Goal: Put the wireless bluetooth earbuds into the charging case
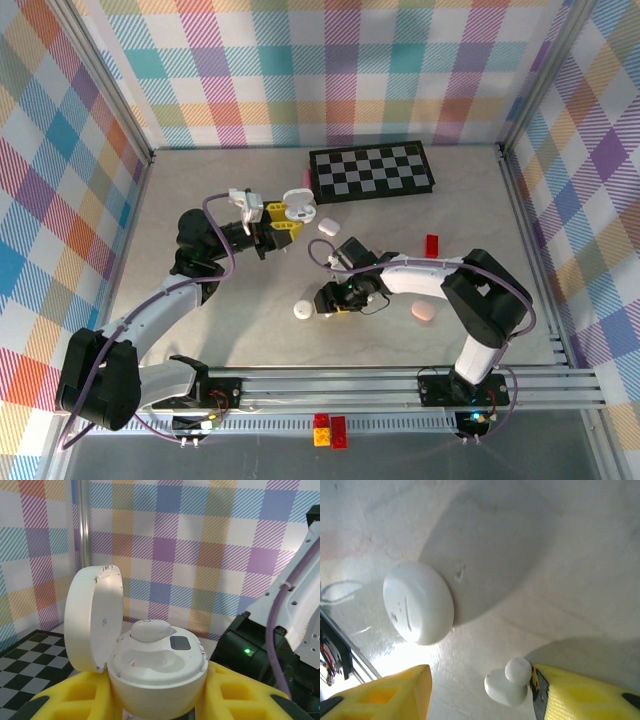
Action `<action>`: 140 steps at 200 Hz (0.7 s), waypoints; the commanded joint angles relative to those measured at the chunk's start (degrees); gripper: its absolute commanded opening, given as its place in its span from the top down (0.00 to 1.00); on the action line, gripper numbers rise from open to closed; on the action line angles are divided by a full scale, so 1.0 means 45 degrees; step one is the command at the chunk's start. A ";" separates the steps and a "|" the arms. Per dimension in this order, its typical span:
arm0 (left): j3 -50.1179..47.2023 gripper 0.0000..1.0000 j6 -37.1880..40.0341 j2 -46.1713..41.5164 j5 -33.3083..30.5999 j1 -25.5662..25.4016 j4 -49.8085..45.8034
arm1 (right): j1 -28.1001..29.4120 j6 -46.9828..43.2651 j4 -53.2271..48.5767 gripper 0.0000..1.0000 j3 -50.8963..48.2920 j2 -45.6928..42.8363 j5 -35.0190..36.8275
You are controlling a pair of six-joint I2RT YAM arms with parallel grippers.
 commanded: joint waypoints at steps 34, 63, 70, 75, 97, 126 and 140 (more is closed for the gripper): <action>0.0155 0.67 -0.1127 0.0295 0.0079 0.0521 0.2291 | 0.0561 -0.0073 -0.0773 0.45 -0.0256 -0.0783 0.0400; -0.0044 0.67 -0.1311 0.0190 -0.0061 0.1015 0.2642 | 0.0712 -0.1947 -0.1854 0.45 0.0248 -0.1142 0.1533; -0.0069 0.67 -0.1407 0.0172 -0.0054 0.1181 0.2758 | 0.0755 -0.2462 -0.2125 0.45 0.0376 -0.1212 0.1798; -0.0089 0.67 -0.1531 0.0160 -0.0049 0.1306 0.2841 | 0.0773 -0.2801 -0.2366 0.46 0.0484 -0.1263 0.1922; -0.0109 0.67 -0.1964 0.0154 -0.0061 0.1836 0.3305 | 0.0991 -0.4150 -0.3168 0.46 0.0979 -0.1427 0.2476; -0.0166 0.67 -0.2382 0.0246 -0.0099 0.2368 0.3780 | 0.1648 -0.5182 -0.3983 0.49 0.1898 -0.1108 0.3670; -0.0216 0.67 -0.2711 0.0296 -0.0110 0.2556 0.4253 | 0.2043 -0.5627 -0.4532 0.48 0.2460 -0.0629 0.4296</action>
